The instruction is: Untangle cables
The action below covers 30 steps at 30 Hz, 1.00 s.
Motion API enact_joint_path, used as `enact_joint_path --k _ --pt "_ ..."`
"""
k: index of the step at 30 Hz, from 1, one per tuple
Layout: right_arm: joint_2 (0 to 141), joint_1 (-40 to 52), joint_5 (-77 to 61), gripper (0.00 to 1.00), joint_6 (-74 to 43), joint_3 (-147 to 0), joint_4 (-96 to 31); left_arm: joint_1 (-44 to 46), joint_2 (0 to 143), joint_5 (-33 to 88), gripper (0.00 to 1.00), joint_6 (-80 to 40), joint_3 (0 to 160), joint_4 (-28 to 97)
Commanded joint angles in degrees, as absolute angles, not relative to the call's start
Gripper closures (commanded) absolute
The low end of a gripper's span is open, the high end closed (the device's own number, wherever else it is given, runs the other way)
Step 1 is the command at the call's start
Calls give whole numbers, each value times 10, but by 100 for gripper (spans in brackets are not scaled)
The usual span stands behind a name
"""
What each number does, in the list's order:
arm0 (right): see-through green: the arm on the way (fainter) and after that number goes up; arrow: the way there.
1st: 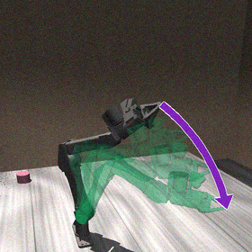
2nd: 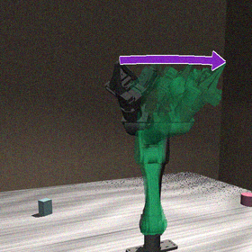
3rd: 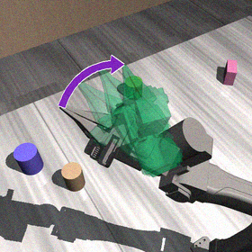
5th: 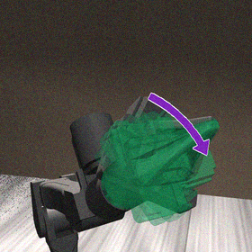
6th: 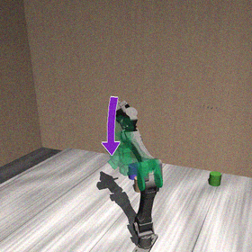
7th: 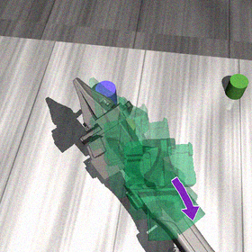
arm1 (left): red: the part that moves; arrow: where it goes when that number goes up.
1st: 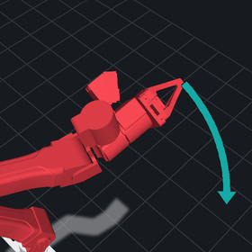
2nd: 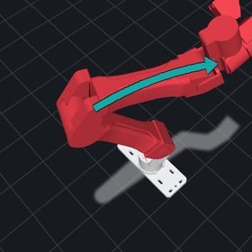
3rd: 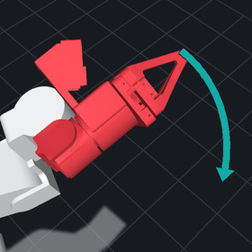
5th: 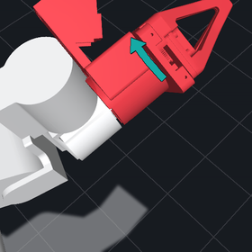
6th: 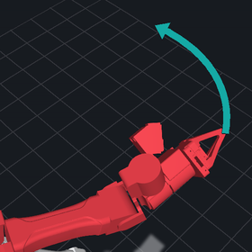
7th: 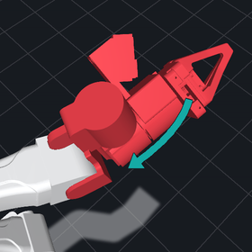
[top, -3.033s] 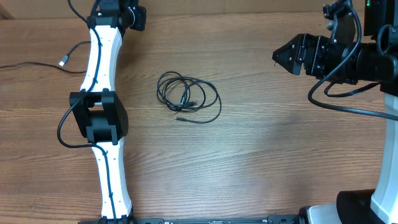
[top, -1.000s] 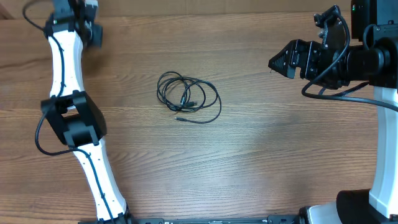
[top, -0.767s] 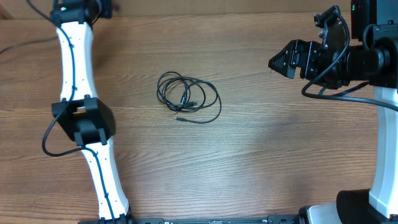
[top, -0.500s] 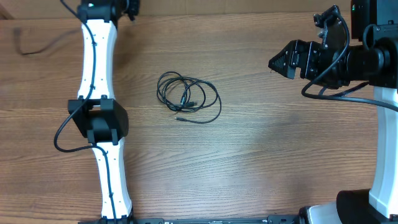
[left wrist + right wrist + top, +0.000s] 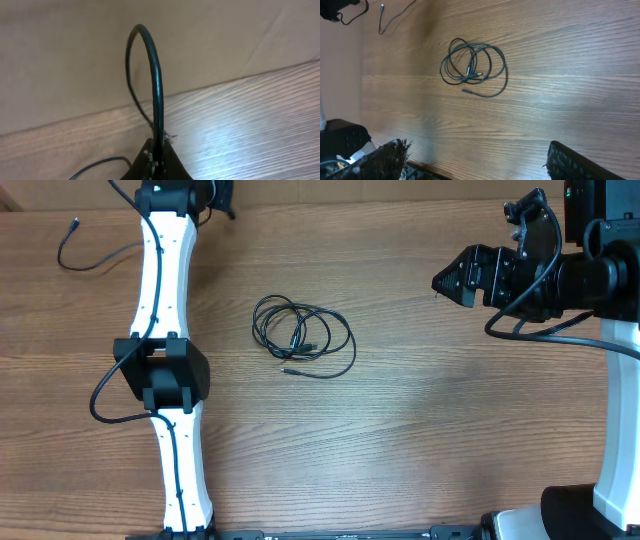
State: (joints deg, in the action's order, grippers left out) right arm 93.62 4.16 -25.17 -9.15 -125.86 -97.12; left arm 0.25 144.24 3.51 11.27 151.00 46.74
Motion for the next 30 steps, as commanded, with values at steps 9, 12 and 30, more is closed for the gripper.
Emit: enact_joint_path --k 9,12,30 --pt "936 45 -249 11 -87 -1256 -970 -91 1435 53 96 65 1392 357" --pt "936 45 -249 11 -89 -1256 -971 -109 1439 39 96 55 1370 335" --pt "936 45 -249 11 -89 -1256 -970 -114 1447 100 0 55 1341 345"
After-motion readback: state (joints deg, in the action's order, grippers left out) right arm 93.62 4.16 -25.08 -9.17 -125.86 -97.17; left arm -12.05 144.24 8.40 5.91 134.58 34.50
